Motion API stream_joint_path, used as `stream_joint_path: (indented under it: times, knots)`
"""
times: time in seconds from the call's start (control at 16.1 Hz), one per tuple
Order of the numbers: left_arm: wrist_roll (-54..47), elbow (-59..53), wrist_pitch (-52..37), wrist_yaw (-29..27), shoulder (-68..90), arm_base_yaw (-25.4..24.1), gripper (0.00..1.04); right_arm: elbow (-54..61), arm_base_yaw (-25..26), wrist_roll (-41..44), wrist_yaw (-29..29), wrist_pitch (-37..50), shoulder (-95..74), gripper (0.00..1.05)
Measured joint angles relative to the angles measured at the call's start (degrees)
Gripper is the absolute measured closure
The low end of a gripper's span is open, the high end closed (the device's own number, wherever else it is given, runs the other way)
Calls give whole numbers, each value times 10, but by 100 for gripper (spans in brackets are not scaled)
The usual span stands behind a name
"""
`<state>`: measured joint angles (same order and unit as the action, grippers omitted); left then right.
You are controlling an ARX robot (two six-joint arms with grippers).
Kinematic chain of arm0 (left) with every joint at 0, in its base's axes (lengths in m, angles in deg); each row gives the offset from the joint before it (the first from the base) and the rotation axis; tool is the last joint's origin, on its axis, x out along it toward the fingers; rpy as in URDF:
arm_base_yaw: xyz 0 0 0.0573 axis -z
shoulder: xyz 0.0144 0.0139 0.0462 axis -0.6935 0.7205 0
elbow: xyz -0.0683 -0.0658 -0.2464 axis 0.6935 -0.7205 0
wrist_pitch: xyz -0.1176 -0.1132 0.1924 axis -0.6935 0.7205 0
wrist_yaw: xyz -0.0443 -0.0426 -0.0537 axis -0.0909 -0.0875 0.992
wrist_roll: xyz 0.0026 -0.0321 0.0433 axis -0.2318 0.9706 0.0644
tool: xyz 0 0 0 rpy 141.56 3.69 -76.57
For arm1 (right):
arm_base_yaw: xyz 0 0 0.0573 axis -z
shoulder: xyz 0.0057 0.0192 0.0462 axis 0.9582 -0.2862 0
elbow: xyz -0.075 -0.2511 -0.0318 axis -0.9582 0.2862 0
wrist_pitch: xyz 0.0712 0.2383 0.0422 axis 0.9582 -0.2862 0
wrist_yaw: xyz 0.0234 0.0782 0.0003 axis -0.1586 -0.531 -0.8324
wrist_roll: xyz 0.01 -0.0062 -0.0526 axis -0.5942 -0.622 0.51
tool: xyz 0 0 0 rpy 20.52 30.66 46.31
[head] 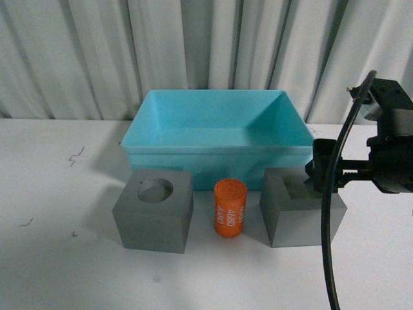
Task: Place gray and orange parts in blue box
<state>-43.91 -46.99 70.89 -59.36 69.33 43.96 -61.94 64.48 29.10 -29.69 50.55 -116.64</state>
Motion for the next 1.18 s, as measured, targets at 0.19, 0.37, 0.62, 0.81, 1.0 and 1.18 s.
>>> stream_joint_path:
  times: [0.19,0.37,0.62,0.81,1.0,1.18]
  knots:
    - [0,0,0,0,0,0,7,-10,-22,-12,9,0,-14,6]
    - [0,0,0,0,0,0,7,-5,-34,-21,15,3,-15,6]
    - [0,0,0,0,0,0,7,31,-47,-30,40,0,1,6]
    - [0,0,0,0,0,0,7,53,-45,-31,50,7,11,6]
    - [0,0,0,0,0,0,7,57,-35,-31,54,12,12,6]
    - [0,0,0,0,0,0,7,57,-20,-31,60,13,11,6]
